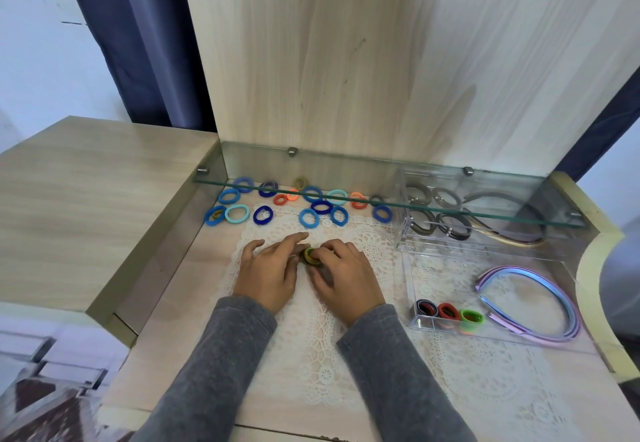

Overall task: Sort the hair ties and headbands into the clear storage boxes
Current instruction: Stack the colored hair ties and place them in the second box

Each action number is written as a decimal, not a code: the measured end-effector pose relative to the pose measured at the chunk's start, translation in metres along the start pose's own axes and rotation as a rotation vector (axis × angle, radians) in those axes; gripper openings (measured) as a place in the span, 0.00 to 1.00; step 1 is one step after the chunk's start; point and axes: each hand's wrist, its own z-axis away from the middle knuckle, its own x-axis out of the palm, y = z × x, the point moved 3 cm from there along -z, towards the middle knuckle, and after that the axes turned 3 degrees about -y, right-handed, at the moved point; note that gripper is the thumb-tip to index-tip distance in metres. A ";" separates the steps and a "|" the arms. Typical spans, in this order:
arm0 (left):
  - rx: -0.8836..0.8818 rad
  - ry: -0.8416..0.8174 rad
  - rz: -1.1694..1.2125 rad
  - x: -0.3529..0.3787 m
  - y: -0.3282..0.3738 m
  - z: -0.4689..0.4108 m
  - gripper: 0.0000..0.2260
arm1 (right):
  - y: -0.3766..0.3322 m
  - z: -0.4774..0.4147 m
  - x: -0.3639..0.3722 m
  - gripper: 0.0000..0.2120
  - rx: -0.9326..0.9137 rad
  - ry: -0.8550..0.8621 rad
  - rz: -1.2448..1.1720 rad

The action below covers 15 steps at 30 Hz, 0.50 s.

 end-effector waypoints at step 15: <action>-0.090 -0.017 0.140 -0.002 -0.004 -0.003 0.22 | -0.004 -0.024 -0.010 0.12 -0.009 -0.266 0.068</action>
